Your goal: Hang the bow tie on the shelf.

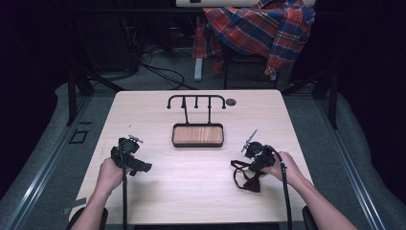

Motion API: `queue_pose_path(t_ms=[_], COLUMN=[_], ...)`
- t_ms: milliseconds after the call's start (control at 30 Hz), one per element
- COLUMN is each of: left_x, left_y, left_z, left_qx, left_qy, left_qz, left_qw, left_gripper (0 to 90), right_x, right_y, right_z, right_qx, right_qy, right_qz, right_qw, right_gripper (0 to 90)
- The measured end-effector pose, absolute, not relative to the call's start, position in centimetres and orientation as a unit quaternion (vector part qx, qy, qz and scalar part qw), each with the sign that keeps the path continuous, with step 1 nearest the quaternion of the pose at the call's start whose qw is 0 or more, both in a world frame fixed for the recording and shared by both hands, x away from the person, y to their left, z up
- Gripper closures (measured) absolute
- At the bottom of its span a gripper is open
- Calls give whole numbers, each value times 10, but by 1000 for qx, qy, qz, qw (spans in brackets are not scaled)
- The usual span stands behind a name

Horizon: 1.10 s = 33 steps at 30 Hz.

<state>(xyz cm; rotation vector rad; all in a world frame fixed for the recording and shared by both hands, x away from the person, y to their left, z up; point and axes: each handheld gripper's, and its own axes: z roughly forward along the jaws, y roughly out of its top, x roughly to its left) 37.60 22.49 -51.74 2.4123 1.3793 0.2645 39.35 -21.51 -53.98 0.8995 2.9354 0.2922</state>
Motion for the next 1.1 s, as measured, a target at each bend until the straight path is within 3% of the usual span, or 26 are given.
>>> queue_pose_path(t_ms=[1100], left_x=[375], left_y=[226], left_z=[-517], left_qx=[849], left_qy=[488], left_qz=[95], left_qw=[178], left_gripper=[8], right_x=[380], right_y=[-222], right_z=[-488], right_qx=[306], right_qy=[919], right_qz=[197], right_qw=[150], right_gripper=[874])
